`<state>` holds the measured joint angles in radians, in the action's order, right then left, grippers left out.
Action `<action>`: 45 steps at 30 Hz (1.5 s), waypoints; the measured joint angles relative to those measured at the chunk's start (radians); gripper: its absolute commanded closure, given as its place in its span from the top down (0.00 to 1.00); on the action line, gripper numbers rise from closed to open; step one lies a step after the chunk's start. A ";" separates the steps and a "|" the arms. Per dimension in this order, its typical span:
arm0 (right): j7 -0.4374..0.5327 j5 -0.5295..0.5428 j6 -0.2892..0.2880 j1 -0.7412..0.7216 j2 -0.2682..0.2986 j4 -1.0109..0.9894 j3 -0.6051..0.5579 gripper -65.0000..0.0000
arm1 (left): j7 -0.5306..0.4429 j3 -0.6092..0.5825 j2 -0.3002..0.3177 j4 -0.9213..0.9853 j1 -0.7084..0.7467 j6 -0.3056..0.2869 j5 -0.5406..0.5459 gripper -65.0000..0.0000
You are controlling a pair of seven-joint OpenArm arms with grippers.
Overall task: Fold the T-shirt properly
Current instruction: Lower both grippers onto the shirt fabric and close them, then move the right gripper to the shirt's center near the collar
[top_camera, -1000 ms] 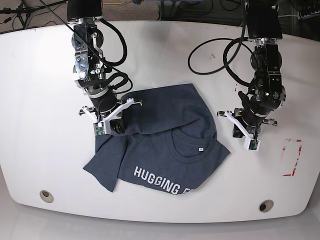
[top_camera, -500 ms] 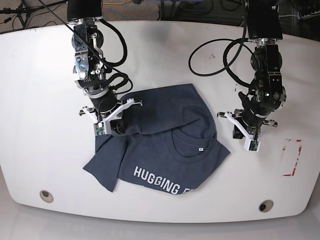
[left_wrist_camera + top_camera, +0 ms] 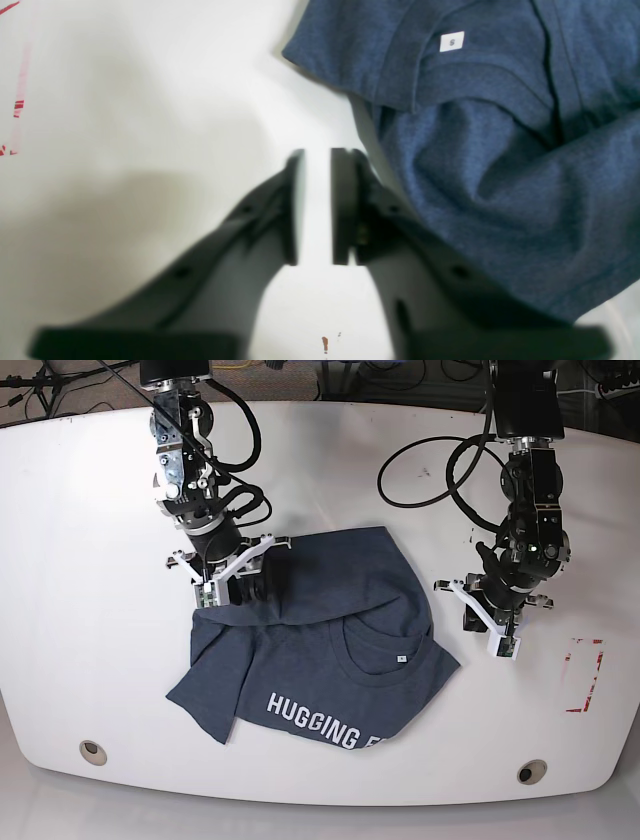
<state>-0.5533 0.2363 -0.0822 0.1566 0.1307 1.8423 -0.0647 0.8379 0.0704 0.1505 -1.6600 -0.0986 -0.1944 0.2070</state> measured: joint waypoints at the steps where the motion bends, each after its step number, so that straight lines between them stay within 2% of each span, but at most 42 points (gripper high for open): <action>1: 0.001 0.001 0.000 0.004 0.000 0.005 0.000 0.44 | 0.000 0.001 0.000 0.000 0.000 0.000 0.000 0.23; 7: 0.001 0.000 0.001 0.014 0.000 0.027 0.000 0.45 | 0.000 0.002 -0.007 0.000 0.002 0.000 0.000 0.28; 22: 0.002 -0.003 0.001 -0.006 0.003 0.057 0.018 0.45 | -0.004 0.000 -0.059 0.057 -0.001 0.000 0.004 0.28; 29: 0.002 -0.001 0.002 -0.037 0.002 0.037 0.018 0.67 | 0.000 0.002 -0.085 0.143 -0.001 0.000 -0.001 0.29; 32: -0.001 -0.001 0.002 -0.051 0.002 0.029 0.018 0.75 | 0.000 0.002 -0.098 0.162 0.001 0.000 0.000 0.37; 38: 0.000 -0.003 0.000 -0.095 0.009 -0.002 -0.014 0.75 | -0.001 0.003 -0.117 0.167 0.001 0.000 0.000 0.62; 40: 0.001 -0.002 -0.005 -0.101 0.008 -0.007 -0.018 0.75 | -0.002 0.008 -0.129 0.166 0.002 0.001 0.000 0.65; 45: 0.002 0.000 -0.012 -0.097 0.006 -0.012 -0.027 0.75 | -0.002 0.008 -0.143 0.166 0.004 0.000 0.001 0.66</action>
<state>-0.5514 0.2363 -0.0944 0.0593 0.1364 1.8305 -0.0917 0.8364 0.0780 0.0074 -1.4940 -0.0944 -0.1940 0.2081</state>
